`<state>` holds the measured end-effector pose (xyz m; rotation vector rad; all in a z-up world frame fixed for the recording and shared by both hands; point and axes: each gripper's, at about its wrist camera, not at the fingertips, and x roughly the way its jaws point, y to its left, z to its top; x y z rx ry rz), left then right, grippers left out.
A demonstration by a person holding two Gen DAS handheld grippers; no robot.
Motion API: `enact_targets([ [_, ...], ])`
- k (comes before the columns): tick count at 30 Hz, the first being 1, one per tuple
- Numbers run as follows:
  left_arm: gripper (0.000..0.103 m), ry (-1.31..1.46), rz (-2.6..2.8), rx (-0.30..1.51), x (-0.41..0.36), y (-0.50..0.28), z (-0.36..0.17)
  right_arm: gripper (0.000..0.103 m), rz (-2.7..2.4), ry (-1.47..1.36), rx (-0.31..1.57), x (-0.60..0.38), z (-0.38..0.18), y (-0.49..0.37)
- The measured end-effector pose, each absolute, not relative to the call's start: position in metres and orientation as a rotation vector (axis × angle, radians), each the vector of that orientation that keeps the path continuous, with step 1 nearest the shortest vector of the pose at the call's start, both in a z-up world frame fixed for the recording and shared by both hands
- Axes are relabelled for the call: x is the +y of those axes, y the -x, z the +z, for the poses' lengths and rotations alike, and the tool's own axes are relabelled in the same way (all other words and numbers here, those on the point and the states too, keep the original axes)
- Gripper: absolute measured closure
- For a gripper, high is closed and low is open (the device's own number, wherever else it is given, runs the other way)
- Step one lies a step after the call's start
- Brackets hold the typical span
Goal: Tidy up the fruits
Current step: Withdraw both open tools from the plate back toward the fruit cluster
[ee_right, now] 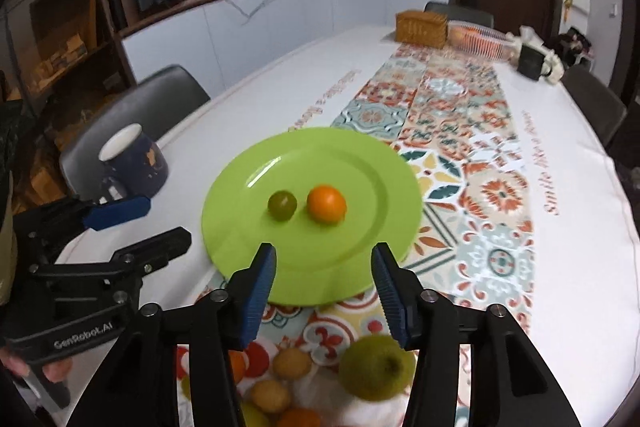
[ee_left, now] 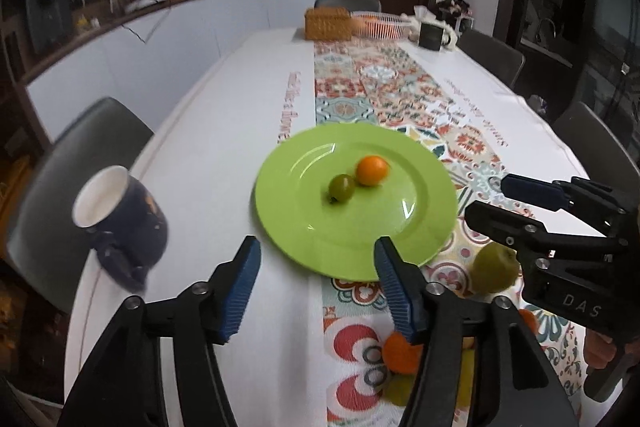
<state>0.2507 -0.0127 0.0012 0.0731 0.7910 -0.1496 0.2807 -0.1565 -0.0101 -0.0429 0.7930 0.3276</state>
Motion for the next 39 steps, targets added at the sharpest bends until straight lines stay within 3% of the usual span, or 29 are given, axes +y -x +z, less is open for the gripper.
enact_targets([
  [19, 0.017, -0.078, -0.134, 0.628, -0.022, -0.148, 0.054, 0.033, 0.26, 0.036, 0.604, -0.187, 0.046, -0.176],
  [39, 0.016, -0.196, -0.156, 0.718, -0.034, -0.12, -0.004, 0.033, 0.207, 0.058, 0.747, -0.195, -0.005, -0.136],
])
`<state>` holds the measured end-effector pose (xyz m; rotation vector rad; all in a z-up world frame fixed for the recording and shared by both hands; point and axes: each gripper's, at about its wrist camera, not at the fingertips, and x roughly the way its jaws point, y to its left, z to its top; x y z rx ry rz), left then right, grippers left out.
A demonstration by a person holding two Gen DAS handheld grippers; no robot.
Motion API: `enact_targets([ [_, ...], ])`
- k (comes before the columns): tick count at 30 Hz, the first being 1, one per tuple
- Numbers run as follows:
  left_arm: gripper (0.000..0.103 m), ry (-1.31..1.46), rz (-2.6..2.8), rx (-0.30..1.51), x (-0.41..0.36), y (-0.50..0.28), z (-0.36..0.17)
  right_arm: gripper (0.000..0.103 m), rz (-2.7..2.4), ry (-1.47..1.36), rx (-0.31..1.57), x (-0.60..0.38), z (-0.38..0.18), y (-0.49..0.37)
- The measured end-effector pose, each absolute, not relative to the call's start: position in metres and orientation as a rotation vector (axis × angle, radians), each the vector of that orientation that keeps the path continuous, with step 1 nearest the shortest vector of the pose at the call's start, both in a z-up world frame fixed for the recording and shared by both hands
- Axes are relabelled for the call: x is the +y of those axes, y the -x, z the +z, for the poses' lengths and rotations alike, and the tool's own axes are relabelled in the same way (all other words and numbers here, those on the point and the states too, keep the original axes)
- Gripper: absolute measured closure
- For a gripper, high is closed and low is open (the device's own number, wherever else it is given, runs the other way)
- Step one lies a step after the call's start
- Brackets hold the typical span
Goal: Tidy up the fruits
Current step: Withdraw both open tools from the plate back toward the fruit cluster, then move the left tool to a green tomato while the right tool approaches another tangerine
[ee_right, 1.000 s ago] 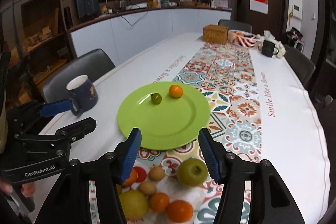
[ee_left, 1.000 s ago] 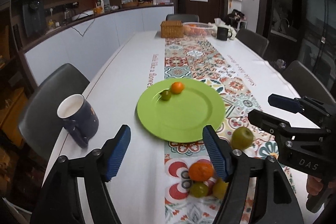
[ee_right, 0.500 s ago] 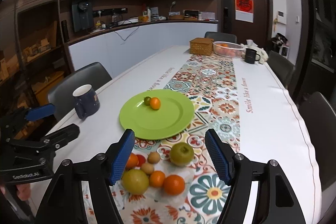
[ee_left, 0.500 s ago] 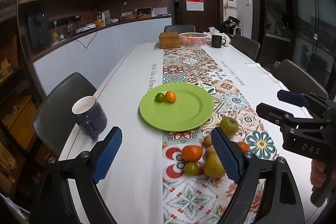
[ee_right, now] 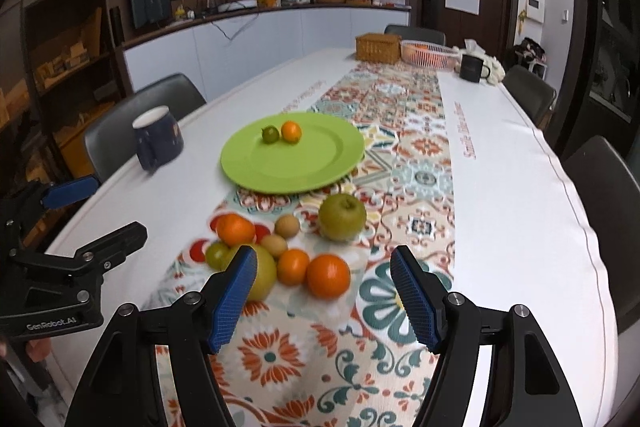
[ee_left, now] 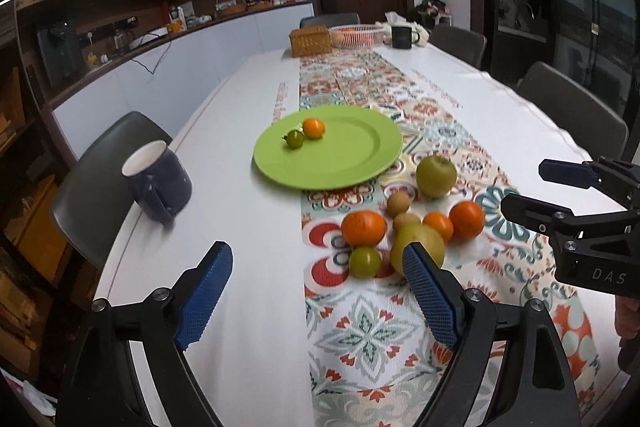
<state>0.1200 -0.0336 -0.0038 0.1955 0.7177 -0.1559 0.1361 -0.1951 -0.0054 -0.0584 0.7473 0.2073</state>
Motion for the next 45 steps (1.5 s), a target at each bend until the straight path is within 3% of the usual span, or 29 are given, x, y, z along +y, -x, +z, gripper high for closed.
enact_targets([
  [18, 0.016, -0.246, -0.228, 0.825, -0.044, -0.152, -0.061, 0.034, 0.204, 0.1, 0.878, -0.194, -0.057, -0.159],
  [24, 0.023, -0.232, -0.253, 0.845, -0.046, -0.163, -0.068, 0.04, 0.222, 0.093, 0.903, -0.192, -0.066, -0.169],
  [38, 0.055, -0.133, -0.32, 0.922, -0.05, -0.184, -0.079, 0.055, 0.266, 0.063, 0.933, -0.188, -0.077, -0.186],
  [41, 0.066, -0.112, -0.342, 0.933, -0.052, -0.185, -0.081, 0.058, 0.268, 0.058, 0.931, -0.189, -0.077, -0.188],
  [43, 0.073, -0.112, -0.346, 0.942, -0.054, -0.185, -0.083, 0.065, 0.257, 0.07, 0.928, -0.19, -0.077, -0.189],
  [45, 0.073, -0.117, -0.342, 0.939, -0.055, -0.184, -0.083, 0.068, 0.257, 0.069, 0.927, -0.192, -0.078, -0.189],
])
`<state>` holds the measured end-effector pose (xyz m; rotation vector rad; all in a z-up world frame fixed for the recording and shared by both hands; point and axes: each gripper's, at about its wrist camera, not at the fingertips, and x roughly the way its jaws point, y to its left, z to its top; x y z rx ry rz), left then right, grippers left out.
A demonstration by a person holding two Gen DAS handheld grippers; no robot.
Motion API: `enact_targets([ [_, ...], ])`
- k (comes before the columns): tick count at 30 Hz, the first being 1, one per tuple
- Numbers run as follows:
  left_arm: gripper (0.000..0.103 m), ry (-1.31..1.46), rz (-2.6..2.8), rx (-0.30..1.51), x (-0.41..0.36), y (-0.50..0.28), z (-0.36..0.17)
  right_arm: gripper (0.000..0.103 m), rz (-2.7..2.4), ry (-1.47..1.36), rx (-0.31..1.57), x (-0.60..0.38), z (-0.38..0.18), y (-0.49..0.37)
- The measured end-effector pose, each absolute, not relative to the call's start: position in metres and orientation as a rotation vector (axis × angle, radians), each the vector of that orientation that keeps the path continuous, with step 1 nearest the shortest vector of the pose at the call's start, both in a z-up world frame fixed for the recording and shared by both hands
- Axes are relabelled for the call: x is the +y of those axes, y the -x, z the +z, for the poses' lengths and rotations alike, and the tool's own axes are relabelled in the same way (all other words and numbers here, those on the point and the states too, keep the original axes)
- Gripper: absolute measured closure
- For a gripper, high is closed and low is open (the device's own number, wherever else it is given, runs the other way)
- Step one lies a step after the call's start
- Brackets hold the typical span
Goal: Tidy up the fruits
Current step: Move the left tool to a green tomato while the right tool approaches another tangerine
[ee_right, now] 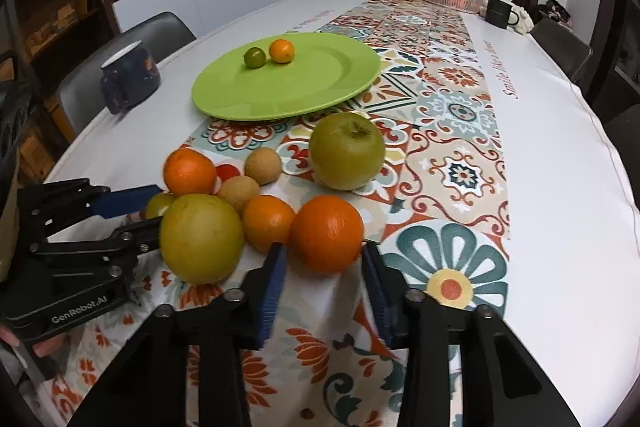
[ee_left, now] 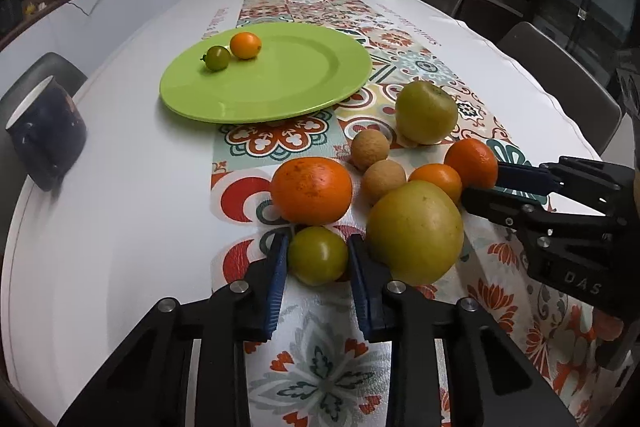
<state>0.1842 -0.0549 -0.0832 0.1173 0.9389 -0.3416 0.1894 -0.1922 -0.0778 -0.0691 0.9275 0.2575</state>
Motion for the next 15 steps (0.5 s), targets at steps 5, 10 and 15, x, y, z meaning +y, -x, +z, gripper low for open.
enact_targets([
  [5, 0.073, -0.107, -0.338, 0.94, -0.054, -0.182, -0.082, 0.068, 0.257, 0.063, 0.92, -0.194, -0.077, -0.188],
  [10, 0.073, -0.115, -0.327, 0.918, -0.055, -0.175, -0.075, 0.07, 0.257, 0.054, 0.897, -0.195, -0.072, -0.182],
  [15, 0.073, -0.117, -0.325, 0.919, -0.054, -0.174, -0.073, 0.069, 0.258, 0.058, 0.904, -0.194, -0.071, -0.181],
])
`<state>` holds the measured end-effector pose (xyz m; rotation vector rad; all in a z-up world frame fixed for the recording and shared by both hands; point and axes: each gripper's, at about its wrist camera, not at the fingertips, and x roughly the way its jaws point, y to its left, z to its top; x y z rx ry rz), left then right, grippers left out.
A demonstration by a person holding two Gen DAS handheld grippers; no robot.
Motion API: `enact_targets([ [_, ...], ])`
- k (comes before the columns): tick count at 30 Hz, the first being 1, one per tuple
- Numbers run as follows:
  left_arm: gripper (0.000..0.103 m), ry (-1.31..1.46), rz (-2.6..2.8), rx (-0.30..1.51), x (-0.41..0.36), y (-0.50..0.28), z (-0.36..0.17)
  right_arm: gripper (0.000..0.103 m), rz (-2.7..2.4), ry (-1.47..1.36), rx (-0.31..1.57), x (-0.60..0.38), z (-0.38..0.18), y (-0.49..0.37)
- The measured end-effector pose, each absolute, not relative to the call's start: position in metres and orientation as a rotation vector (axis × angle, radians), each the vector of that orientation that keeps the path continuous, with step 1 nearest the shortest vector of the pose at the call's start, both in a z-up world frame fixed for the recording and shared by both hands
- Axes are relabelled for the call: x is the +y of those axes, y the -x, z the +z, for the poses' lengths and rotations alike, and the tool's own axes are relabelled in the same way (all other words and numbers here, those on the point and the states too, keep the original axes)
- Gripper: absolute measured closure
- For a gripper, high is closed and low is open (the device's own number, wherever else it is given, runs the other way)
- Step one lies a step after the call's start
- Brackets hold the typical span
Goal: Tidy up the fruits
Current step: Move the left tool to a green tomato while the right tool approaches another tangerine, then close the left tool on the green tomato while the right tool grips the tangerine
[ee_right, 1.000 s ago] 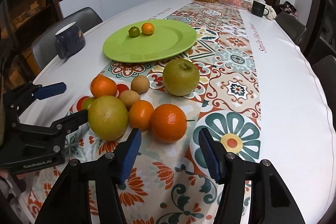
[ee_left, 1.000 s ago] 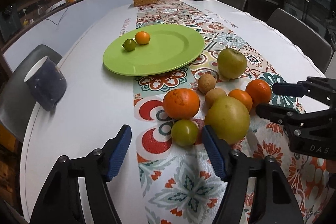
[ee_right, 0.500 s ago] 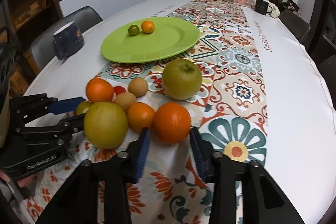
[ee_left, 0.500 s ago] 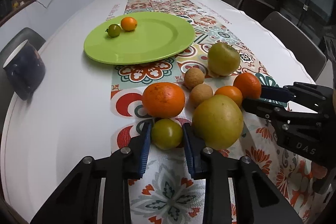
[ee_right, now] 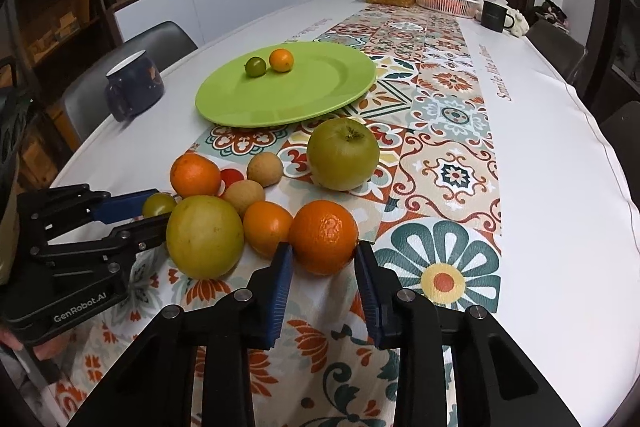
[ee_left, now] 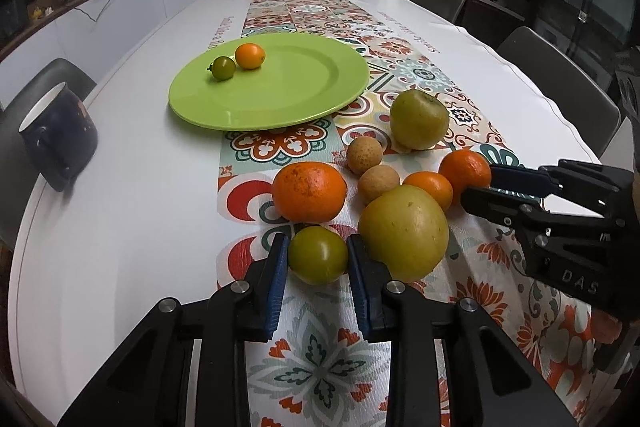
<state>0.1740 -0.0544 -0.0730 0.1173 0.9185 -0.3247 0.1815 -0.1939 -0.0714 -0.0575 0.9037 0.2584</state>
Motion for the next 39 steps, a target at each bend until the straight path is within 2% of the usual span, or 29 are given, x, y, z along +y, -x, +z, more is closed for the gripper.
enact_targets([
  [2, 0.073, -0.113, -0.324, 0.918, -0.054, -0.173, -0.072, 0.064, 0.268, 0.043, 0.921, -0.195, -0.071, -0.185],
  [3, 0.073, -0.112, -0.323, 0.918, -0.053, -0.173, -0.072, 0.055, 0.278, 0.028, 0.935, -0.196, -0.072, -0.188],
  [4, 0.073, -0.112, -0.322, 0.917, -0.053, -0.173, -0.072, 0.053, 0.278, 0.022, 0.936, -0.196, -0.072, -0.189],
  [20, 0.073, -0.135, -0.31, 0.914, -0.058, -0.177, -0.074, 0.053, 0.226, 0.004, 0.894, -0.208, -0.072, -0.202],
  [21, 0.073, -0.135, -0.31, 0.914, -0.058, -0.177, -0.074, 0.054, 0.222, 0.0, 0.896, -0.21, -0.072, -0.204],
  [22, 0.073, -0.136, -0.309, 0.914, -0.058, -0.177, -0.074, 0.063, 0.223, -0.001, 0.9, -0.211, -0.073, -0.205],
  [39, 0.074, -0.113, -0.305, 0.885, -0.055, -0.171, -0.06, 0.064, 0.239, 0.046, 0.843, -0.203, -0.056, -0.186],
])
